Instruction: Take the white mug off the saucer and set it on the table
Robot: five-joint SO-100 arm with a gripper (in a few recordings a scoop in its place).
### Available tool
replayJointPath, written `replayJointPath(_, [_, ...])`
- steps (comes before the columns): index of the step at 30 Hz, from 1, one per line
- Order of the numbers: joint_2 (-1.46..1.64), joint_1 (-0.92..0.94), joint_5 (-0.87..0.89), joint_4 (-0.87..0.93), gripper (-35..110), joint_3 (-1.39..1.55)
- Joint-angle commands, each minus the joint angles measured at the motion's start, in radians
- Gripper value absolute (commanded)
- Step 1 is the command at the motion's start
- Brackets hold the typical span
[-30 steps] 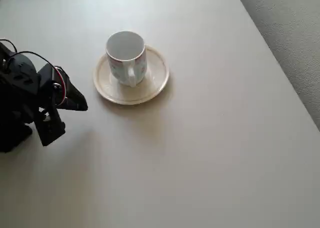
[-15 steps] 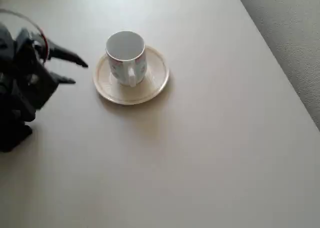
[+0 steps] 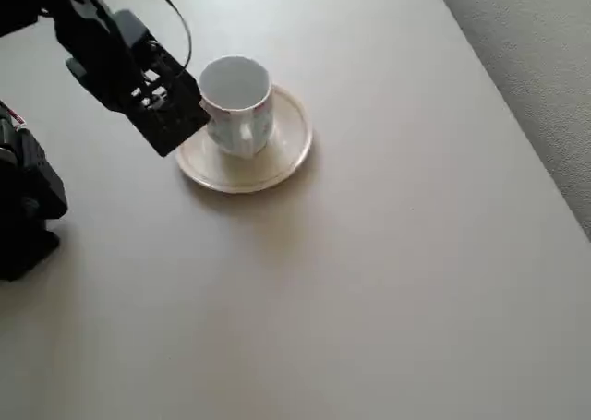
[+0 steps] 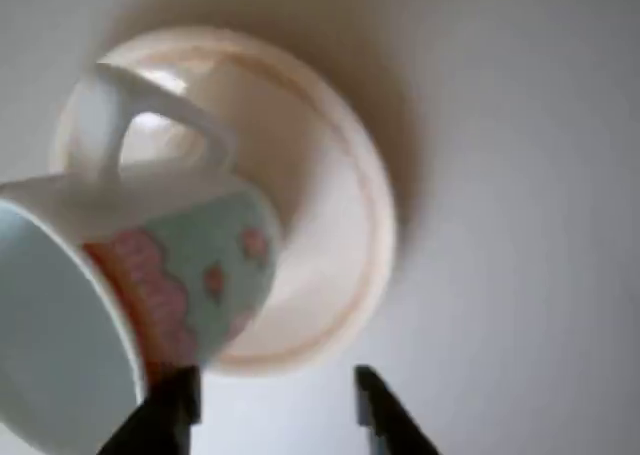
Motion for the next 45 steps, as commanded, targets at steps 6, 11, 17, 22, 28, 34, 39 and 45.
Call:
replayJointPath(6, [-0.020, -0.020, 0.006, 0.043, 19, -0.181])
replayJointPath(11, [-0.023, -0.025, 0.005, 0.061, 19, -0.235])
replayJointPath(17, [-0.150, -0.040, 0.005, 0.003, 19, -0.268])
replayJointPath(22, [-0.242, -0.046, 0.011, -0.052, 19, -0.256])
replayJointPath(28, [-0.339, -0.048, 0.011, -0.115, 19, -0.230])
replayJointPath(34, [-0.417, -0.043, 0.012, -0.212, 18, -0.146])
replayJointPath(39, [-0.465, -0.058, 0.015, -0.249, 16, -0.115])
replayJointPath(45, [-0.514, -0.067, 0.017, -0.276, 7, -0.098])
